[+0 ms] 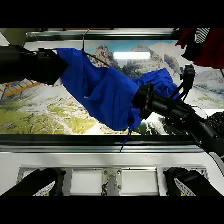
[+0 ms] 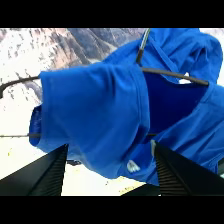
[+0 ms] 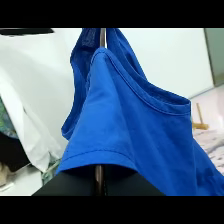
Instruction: Fold the clothes and pants, and hang the long-sleeved shirts on hangers.
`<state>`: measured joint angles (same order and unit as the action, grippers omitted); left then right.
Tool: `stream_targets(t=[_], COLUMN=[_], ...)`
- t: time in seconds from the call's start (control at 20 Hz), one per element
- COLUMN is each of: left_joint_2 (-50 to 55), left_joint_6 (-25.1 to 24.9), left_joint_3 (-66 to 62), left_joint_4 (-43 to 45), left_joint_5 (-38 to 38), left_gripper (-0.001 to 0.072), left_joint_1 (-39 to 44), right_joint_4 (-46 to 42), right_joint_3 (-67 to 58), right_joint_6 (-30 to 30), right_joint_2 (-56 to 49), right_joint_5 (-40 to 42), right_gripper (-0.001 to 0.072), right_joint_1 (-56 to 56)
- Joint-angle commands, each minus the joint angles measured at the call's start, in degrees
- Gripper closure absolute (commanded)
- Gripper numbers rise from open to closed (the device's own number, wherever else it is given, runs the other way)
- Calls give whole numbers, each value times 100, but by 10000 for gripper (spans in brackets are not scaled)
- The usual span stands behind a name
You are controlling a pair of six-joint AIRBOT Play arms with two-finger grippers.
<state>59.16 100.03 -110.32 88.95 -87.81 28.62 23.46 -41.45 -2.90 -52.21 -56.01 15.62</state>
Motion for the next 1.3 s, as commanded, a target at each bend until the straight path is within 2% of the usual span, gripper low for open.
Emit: stream_targets(t=[0.0,0.05,0.1,0.15,0.2,0.3,0.45,0.55,0.75,0.95,1.15,1.25], left_joint_2=[-271,-299,-306,-304,-302,-243,-46,127,492,791,994,1051], left_joint_6=[-11,-11,-11,-13,-26,-61,-61,-63,-170,-282,-433,-518], left_joint_3=[33,33,35,35,35,35,33,33,33,33,33,33], left_joint_4=[2,2,-2,-15,-15,-13,-26,-28,-59,-57,-57,-57], left_joint_5=[85,85,81,79,81,87,81,87,87,111,151,271], left_gripper=[157,166,318,543,695,696,696,696,697,696,696,696], left_joint_1=[-369,-481,-608,-697,-739,-741,-739,-728,-730,-730,-730,-730], right_joint_4=[-811,-1235,-1613,-1897,-2146,-2802,-4411,-5167,-5307,-5626,-7560,-8491], right_joint_3=[-267,-437,-647,-846,-1069,-1534,-2367,-2855,-3567,-4039,-4787,-5318], right_joint_6=[597,929,1224,1443,1779,2444,3873,4527,4717,5615,7342,7971], right_joint_2=[57,79,85,90,90,101,101,101,98,96,-120,-358], right_joint_5=[645,855,992,1082,1172,1366,1445,1445,1543,1864,1808,1670], right_gripper=[712,713,712,712,713,713,713,713,713,713,713,712], right_joint_1=[-9,-15,-66,-157,-328,-804,-1768,-2500,-3993,-5396,-6474,-6819])
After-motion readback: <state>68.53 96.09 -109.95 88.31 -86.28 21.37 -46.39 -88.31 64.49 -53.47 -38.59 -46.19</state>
